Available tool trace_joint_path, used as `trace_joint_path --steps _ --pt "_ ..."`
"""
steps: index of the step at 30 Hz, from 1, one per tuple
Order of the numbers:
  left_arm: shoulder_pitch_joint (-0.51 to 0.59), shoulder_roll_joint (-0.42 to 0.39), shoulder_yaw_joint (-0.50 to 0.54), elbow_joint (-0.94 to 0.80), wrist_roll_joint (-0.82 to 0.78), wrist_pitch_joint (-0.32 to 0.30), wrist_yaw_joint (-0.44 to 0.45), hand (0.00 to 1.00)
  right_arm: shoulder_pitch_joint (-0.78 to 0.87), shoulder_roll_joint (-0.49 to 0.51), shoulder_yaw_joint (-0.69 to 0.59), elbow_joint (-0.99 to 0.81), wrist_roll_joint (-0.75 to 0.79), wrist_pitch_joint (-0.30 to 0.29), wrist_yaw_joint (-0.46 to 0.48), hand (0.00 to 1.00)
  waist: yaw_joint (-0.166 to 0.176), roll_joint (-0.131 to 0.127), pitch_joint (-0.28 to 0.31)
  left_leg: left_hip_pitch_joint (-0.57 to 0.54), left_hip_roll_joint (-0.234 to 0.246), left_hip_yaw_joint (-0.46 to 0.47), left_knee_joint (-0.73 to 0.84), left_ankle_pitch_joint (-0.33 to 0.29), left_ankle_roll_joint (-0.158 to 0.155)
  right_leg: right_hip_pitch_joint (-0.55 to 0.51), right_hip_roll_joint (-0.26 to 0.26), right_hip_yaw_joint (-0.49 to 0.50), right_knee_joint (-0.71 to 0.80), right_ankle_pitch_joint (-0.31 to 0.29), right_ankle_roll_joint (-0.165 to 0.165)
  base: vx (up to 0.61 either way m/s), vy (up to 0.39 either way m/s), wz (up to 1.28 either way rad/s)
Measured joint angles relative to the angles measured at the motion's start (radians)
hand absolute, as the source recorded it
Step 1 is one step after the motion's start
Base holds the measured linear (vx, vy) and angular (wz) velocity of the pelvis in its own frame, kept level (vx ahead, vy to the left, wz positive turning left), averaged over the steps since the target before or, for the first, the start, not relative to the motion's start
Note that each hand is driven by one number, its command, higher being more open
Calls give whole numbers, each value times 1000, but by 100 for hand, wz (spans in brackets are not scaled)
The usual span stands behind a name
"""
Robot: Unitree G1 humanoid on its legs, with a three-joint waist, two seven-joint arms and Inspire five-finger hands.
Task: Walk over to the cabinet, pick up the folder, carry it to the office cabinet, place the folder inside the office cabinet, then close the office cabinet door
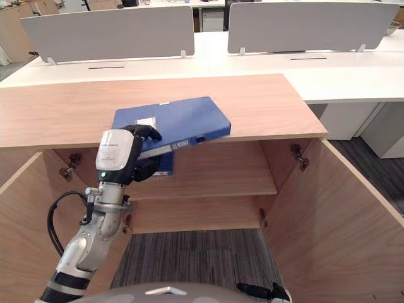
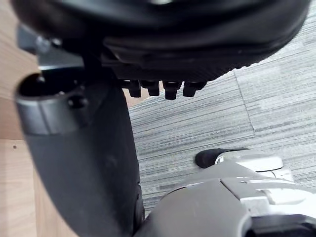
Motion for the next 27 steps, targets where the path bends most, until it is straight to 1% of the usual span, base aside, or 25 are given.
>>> trace_joint_path --steps 3,9,13,16,18,19,21,22,24,27 --pt "2 -21 25 -18 -11 1 -1 0 0 -1 1 -2 2 0 0 100 0 1 1 0 0 6 4 -3 0 0 1 6 -6 3 0 11 -4 -7" --pt "23 -41 26 -49 -91 -12 -3 0 0 -2 31 -30 36 -1 -2 100 -2 2 3 -3 -1 13 4 -8 0 2 0 13 -22 13 1 2 -2 -4" --pt "74 -100 6 -153 -204 -36 -5 0 5 -3 70 -70 38 -8 -9 100 -2 1 5 -4 0 27 4 -13 -1 -5 0 28 -22 14 3 -14 -2 -10" --pt "95 -140 -48 -207 -298 -66 -9 0 8 -1 80 -107 41 -10 -21 100 -2 1 4 -6 1 40 5 -16 1 -13 0 42 -20 16 5 -17 0 -12" --pt "98 -158 -132 -245 -395 -91 -32 0 24 3 112 -173 61 -15 -30 100 -3 3 2 -18 1 44 5 -16 1 -29 0 48 -17 17 7 -24 -6 -6" --pt "99 -159 -141 -249 -410 -93 -36 0 26 5 112 -179 65 -16 -30 100 -3 3 2 -19 1 45 5 -16 1 -30 0 48 -16 17 7 -17 -7 -6" --pt "101 -165 -212 -269 -523 -119 -75 0 28 17 114 -221 76 -29 -31 100 -3 7 -1 -22 1 54 5 -17 2 -38 0 58 -13 17 7 -13 -6 -10" --pt "102 -169 -227 -271 -554 -126 -85 0 28 19 117 -232 76 -31 -32 100 -3 9 -2 -20 1 56 5 -18 3 -39 0 61 -13 18 7 -11 -5 -14" --pt "101 -179 -286 -284 -689 -135 -122 0 28 24 139 -277 78 -34 -43 100 -5 16 -7 -17 1 63 5 -20 6 -40 1 71 -11 18 8 -16 -6 -12" --pt "102 -178 -315 -289 -813 -145 -163 0 29 32 148 -324 82 -39 -43 100 -12 22 -10 -16 1 66 5 -21 6 -42 1 75 -8 18 8 -27 -12 -5"
